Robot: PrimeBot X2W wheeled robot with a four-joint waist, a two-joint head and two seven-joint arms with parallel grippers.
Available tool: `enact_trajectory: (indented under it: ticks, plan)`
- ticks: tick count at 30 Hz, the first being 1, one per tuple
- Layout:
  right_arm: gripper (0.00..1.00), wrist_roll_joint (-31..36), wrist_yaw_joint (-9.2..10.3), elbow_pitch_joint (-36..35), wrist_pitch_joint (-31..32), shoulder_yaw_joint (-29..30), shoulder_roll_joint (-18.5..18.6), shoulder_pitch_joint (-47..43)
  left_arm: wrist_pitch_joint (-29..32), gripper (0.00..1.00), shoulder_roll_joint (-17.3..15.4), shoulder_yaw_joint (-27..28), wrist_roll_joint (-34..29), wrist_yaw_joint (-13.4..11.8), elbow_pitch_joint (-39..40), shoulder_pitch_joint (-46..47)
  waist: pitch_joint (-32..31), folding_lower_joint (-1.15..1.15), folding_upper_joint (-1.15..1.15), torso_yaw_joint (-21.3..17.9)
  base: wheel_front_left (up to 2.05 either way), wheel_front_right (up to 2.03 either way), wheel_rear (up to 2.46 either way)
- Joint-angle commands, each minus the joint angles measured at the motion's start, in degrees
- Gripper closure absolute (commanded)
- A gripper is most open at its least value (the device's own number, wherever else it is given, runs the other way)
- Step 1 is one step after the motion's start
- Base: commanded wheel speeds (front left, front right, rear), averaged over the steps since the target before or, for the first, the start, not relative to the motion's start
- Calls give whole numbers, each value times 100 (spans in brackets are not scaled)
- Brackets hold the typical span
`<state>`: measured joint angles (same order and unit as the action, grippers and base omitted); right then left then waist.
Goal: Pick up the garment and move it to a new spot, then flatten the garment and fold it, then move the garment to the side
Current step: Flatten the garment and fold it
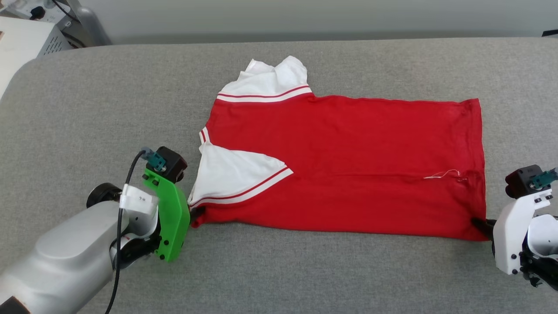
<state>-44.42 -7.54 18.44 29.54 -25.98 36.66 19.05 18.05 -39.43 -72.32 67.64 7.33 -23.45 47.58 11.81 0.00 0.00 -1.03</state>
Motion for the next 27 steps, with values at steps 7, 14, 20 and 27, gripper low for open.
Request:
enact_trajectory:
  ticks: [7, 14, 20, 27]
  plan:
    - [100, -205, 5, -741, -330, 109, 419, -511, -183, 100, -521, -13, 115, -15, 467, -407, -476, 0, 0, -118, 0, 0, 0]
    - [100, -237, 5, -1497, -229, 637, 636, -1360, -174, 100, -1007, -33, 215, -235, 1223, -904, -626, 0, 0, -122, 0, 0, 0]
    - [100, -186, 5, -1774, 97, 1130, 460, -1977, -140, 100, -1043, -53, 265, -414, 1486, -1293, -567, 0, 0, -117, 0, 0, 0]
    - [100, 28, 5, -1213, 125, 1263, -119, -2065, -199, 100, -699, -54, 240, -430, 966, -1456, -437, 0, 0, -42, 0, 0, 0]
